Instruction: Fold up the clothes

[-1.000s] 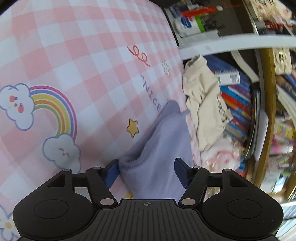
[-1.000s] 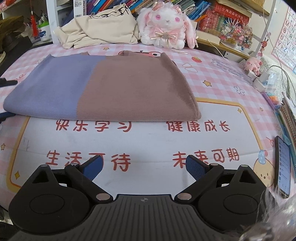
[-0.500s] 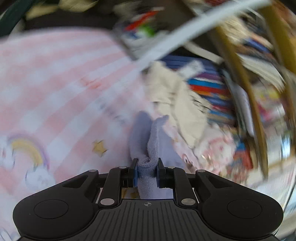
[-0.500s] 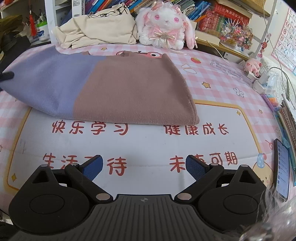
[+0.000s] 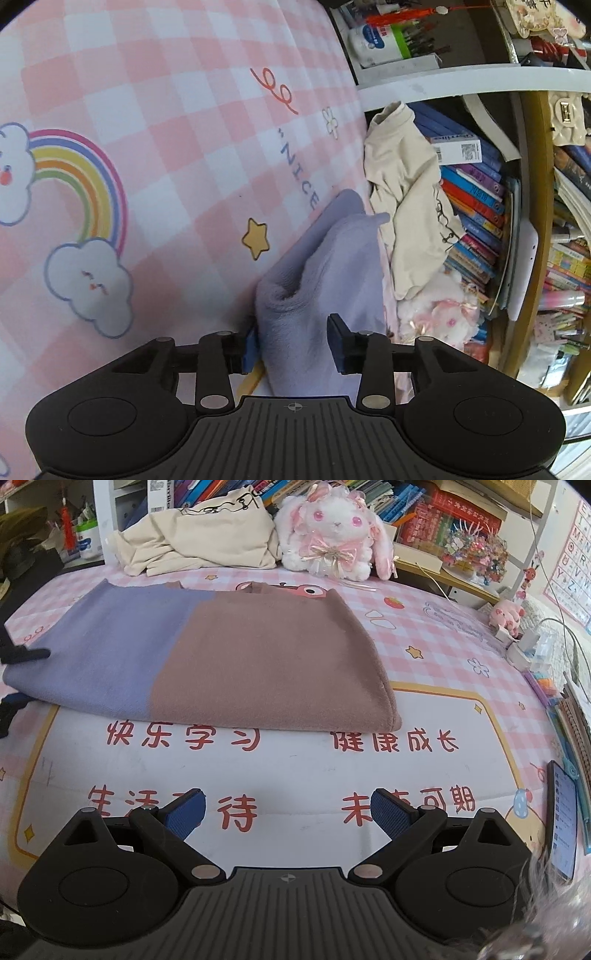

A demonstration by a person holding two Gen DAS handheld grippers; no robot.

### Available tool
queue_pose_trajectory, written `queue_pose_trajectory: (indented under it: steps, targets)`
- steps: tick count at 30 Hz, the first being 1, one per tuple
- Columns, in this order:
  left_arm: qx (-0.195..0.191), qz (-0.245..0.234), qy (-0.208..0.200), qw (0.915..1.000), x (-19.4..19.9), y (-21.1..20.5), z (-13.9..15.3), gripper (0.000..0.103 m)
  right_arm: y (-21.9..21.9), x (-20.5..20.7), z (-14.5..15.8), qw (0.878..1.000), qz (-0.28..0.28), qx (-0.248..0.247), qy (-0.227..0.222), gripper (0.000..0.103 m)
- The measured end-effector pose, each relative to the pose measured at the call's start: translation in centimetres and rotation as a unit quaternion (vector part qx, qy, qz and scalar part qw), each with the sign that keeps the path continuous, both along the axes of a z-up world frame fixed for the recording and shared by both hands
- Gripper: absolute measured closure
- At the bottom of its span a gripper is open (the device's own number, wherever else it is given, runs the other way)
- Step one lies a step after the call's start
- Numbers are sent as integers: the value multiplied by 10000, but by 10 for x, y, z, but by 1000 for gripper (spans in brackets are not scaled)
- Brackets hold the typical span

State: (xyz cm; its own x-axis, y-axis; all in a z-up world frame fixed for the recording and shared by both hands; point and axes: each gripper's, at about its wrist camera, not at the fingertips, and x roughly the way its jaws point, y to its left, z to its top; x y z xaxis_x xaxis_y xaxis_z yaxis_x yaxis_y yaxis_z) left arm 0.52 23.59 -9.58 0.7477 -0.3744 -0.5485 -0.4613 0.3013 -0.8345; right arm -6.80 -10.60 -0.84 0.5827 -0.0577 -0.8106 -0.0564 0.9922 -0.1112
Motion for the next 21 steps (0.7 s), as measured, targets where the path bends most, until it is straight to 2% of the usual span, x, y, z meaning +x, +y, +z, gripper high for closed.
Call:
queue_pose_trajectory:
  steps: [7, 10, 14, 21]
  targets:
    - [-90, 157, -23, 9998, 1, 0, 0, 65, 1, -1, 2, 10000, -13, -50, -34, 6]
    - [-47, 178, -29, 9998, 1, -1, 0, 71, 1, 0, 3, 10000, -27, -47, -33, 6]
    - [94, 110, 36, 9999, 1, 2, -1, 86, 5, -1, 4, 9999, 36, -66, -71, 6]
    - [176, 209, -19, 9996, -14, 17, 1, 86, 7, 2, 5, 9999, 63, -20, -83, 6]
